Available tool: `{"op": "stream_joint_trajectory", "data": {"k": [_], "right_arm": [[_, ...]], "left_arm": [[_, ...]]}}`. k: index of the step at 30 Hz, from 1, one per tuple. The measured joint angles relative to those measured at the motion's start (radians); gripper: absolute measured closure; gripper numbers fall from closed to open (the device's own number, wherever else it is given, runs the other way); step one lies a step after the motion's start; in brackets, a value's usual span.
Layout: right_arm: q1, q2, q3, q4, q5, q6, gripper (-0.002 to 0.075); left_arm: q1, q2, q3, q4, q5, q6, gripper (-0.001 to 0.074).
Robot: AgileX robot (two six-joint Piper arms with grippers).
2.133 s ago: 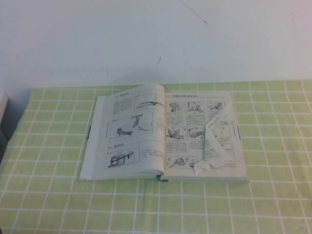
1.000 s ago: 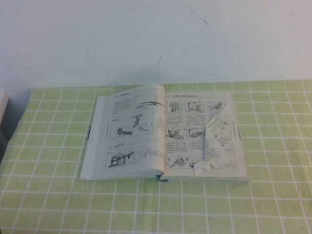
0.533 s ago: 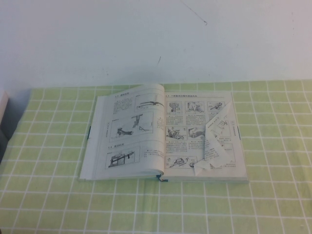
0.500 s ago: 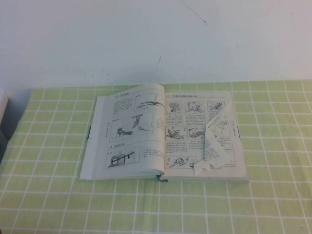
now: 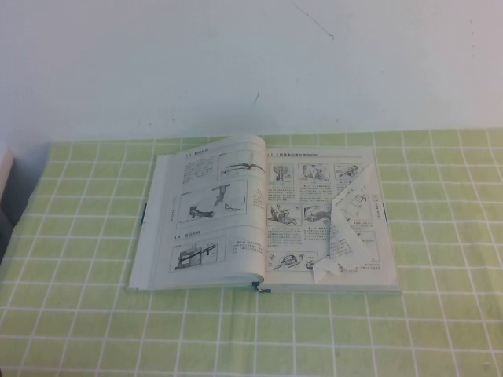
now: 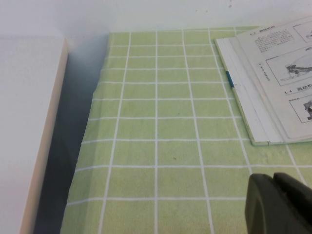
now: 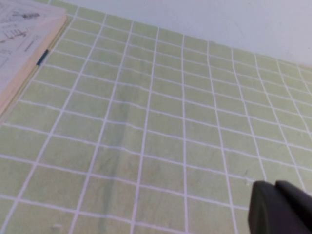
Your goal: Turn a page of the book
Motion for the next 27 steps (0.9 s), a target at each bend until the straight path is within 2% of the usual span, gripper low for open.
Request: {"op": "stream_joint_trajectory", "data": {"k": [11,27], "right_arm": [[-0.002,0.0,0.0,0.058,0.0,-0.067,0.0728],[-0.002,0.0,0.0,0.074,0.0,-0.076,0.0728]], "left_arm": [[0.0,0.0,0.0,0.0,0.0,0.0,0.0738],[0.0,0.0,0.0,0.003,-0.002,0.0,0.0738]]}}
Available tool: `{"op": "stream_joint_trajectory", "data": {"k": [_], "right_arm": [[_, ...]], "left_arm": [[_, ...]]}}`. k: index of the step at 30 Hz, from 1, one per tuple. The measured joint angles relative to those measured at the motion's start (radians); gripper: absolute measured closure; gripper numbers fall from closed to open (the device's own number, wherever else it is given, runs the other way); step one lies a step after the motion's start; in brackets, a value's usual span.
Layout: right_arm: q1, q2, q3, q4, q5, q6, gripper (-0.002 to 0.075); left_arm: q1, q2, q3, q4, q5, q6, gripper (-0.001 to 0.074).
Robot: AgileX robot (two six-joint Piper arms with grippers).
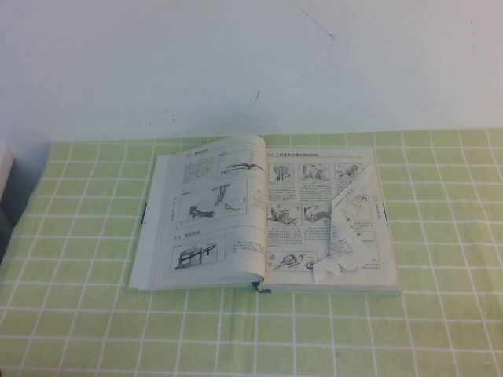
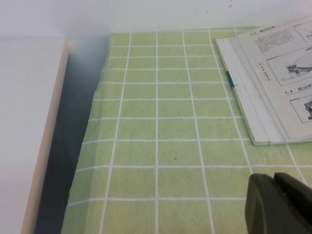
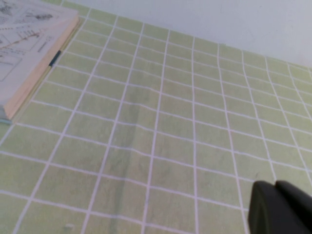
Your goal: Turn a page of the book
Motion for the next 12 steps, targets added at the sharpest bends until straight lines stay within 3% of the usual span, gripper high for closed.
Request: {"op": "stream_joint_trajectory", "data": {"k": [12], "right_arm": [[0.0,0.0,0.0,0.01,0.0,0.0,0.0728]], "left_arm": [[0.0,0.0,0.0,0.002,0.0,0.0,0.0738]]}}
